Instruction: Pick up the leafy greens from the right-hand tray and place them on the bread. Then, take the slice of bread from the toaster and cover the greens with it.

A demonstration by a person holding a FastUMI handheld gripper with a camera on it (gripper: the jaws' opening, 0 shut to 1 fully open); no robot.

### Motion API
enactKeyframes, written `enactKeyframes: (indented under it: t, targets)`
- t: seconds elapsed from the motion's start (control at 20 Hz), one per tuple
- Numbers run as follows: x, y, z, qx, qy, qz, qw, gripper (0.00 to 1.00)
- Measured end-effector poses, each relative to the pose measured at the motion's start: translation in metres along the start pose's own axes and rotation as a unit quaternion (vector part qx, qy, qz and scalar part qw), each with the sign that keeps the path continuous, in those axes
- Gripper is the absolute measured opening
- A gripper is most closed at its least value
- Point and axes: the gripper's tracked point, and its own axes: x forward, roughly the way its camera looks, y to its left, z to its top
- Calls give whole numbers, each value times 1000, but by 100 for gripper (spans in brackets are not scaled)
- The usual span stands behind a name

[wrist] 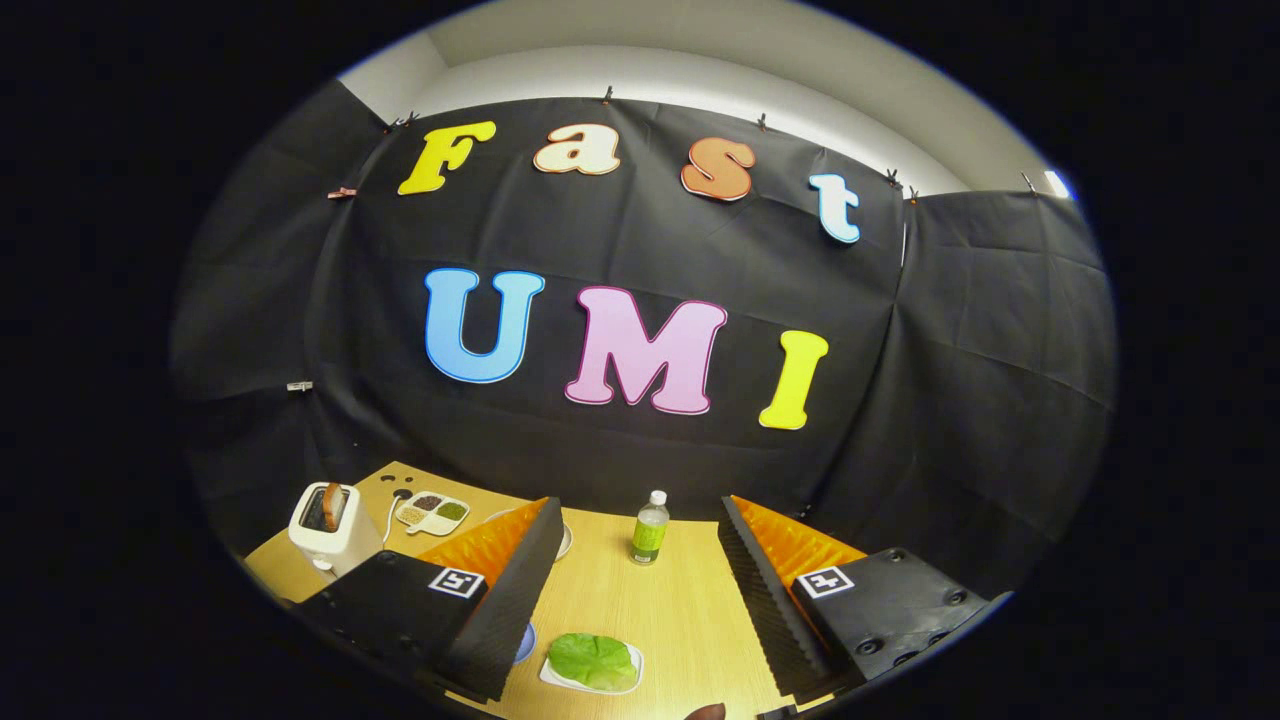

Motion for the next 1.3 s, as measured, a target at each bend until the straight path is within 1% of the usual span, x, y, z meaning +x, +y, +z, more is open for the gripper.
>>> enactKeyframes:
  t: [0.25, 0.4, 0.55, 0.75, 0.85, 0.9, 1.0, 1.05, 1.1, 1.15, 1.2, 1.3]
  targets:
    - [7, 6, -22, -1, 25, 25, 999, 97]
    - [17, 18, -43, 13, 38, 58, 998, 97]
    - [28, 24, -80, 19, 73, 83, 994, 96]
    - [40, 32, -148, -10, 134, 112, 985, 96]
    - [48, 41, -183, -34, 163, 136, 977, 94]
    - [51, 44, -206, -45, 184, 151, 970, 92]
    - [57, 53, -254, -64, 233, 177, 954, 91]
    - [61, 54, -275, -74, 253, 187, 946, 89]
    - [63, 57, -293, -80, 268, 197, 940, 86]
    - [65, 59, -311, -87, 284, 206, 932, 79]
    - [65, 60, -327, -93, 300, 214, 925, 77]
    - [65, 63, -358, -102, 328, 228, 911, 78]
